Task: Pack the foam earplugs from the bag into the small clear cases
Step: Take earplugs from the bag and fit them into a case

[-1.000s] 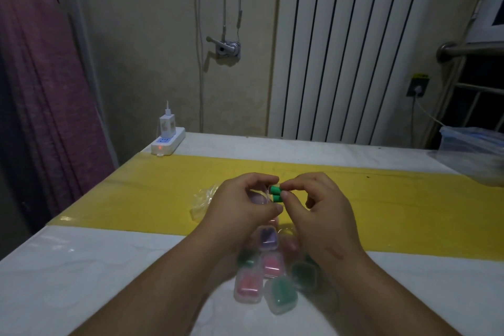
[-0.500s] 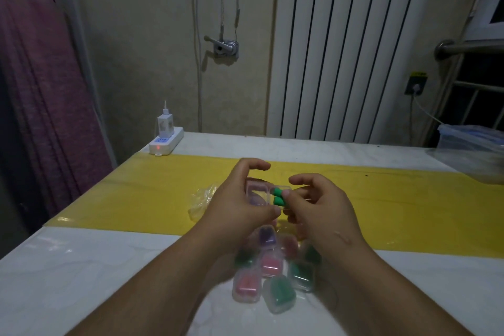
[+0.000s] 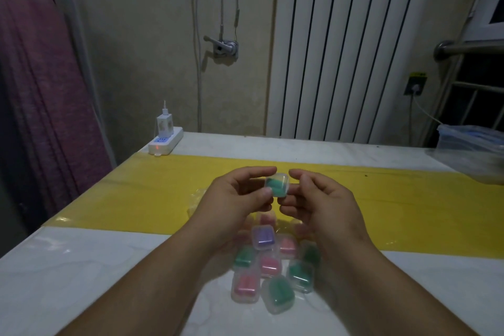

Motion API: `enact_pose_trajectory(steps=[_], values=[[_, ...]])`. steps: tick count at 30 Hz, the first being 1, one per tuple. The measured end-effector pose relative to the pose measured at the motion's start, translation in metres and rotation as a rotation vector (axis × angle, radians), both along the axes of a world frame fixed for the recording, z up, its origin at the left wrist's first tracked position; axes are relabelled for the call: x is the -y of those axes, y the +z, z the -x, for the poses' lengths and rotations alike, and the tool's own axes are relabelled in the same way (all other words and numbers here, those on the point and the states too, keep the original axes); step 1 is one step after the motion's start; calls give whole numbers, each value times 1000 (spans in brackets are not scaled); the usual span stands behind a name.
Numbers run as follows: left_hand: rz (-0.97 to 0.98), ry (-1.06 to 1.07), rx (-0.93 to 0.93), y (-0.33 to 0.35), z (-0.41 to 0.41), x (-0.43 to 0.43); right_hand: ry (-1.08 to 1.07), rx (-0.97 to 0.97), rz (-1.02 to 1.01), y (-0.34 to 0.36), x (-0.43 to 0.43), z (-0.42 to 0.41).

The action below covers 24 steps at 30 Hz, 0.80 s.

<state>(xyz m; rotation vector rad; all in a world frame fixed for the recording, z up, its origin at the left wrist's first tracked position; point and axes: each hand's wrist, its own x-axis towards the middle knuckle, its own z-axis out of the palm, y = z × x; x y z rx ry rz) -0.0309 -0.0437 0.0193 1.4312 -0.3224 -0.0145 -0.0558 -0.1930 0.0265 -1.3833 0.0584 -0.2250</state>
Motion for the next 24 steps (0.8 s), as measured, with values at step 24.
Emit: enact_pose_trajectory(steps=[24], values=[[-868,614,175,-1,-13,-23,49,-202,561,9,30,-6]])
